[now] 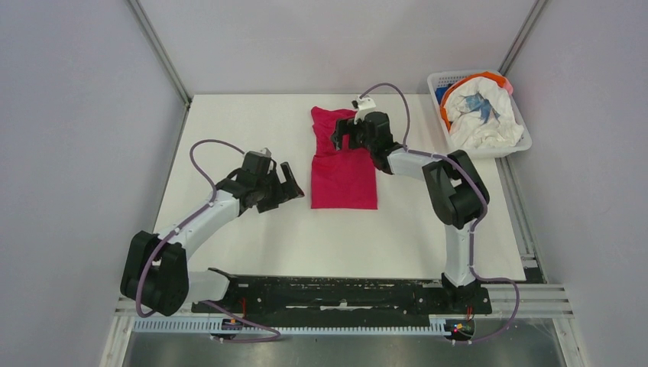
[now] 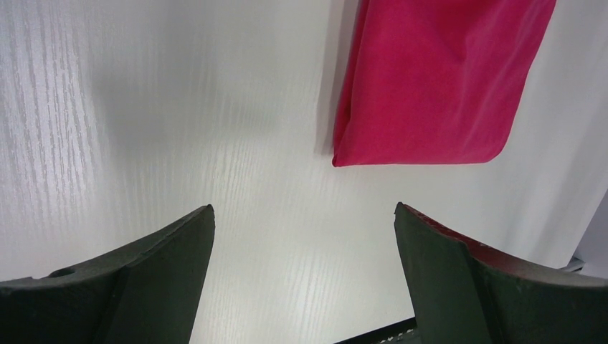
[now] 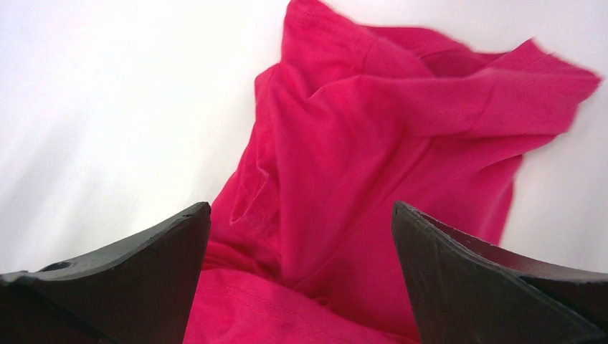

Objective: Fold and stack the t-shirts
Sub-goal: Fold the folded rectangular tshirt in 1/3 of the way, then grab one side of the 2/3 rectangular tshirt with both arms

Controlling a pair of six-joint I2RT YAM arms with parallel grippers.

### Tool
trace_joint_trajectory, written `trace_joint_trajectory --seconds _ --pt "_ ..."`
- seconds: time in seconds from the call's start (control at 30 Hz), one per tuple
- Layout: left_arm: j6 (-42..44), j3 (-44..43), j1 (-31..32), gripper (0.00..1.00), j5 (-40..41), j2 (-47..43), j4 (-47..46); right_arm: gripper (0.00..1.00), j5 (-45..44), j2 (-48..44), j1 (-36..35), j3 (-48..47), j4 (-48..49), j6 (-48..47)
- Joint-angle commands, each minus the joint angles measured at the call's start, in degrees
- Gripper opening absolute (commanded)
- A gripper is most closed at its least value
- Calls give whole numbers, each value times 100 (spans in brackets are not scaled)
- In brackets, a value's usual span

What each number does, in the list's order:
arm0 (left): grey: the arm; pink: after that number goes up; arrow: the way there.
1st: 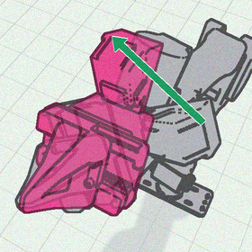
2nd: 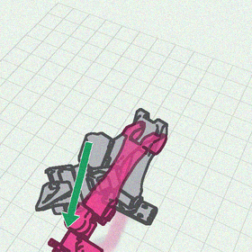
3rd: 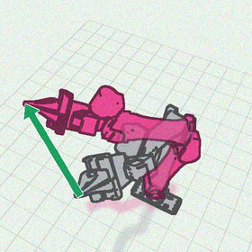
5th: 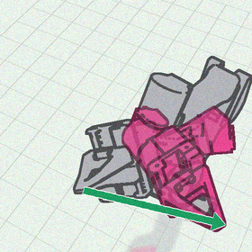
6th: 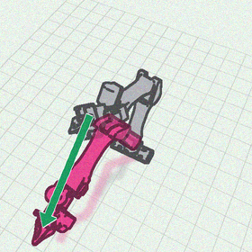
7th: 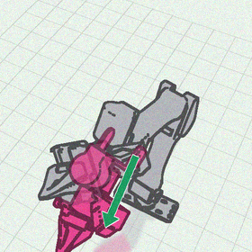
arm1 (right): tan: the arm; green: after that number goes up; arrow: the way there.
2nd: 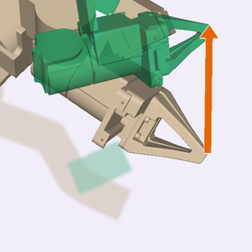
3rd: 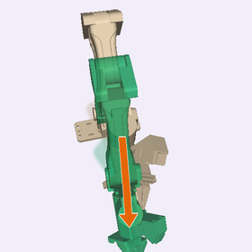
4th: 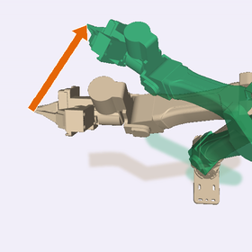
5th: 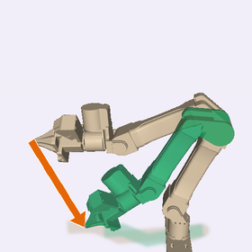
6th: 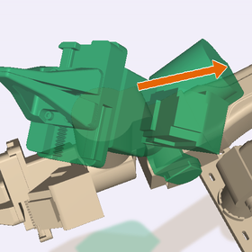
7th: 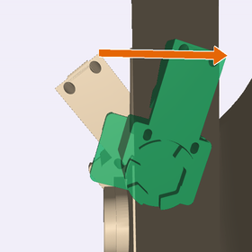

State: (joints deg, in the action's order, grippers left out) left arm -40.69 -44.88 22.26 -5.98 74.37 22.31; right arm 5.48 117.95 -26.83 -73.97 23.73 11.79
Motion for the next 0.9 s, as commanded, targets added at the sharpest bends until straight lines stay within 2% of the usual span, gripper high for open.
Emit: trace_joint_trajectory --seconds 0.0,0.1,0.3,0.43,0.63,0.7,0.87 --pt "-124 74 23 100 -44 -133 -81 98 -162 -528 -6 -14 64 -357" --pt "-187 69 58 100 -358 120 -359 98 -358 -1405 26 948 -21 -217" --pt "-273 -56 438 98 -456 762 -876 98 -674 -3229 250 3288 -202 761" --pt "-332 -176 622 82 -572 1292 -1092 98 -482 -3971 263 4294 -381 1182" --pt "-404 -214 784 63 -473 1777 -1273 97 231 -4346 258 4832 -594 1296" --pt "-421 -231 797 56 -481 1919 -1332 95 349 -4347 258 4889 -672 1289" --pt "-474 -293 882 30 -474 2150 -1364 83 663 -4261 203 5029 -650 1250"
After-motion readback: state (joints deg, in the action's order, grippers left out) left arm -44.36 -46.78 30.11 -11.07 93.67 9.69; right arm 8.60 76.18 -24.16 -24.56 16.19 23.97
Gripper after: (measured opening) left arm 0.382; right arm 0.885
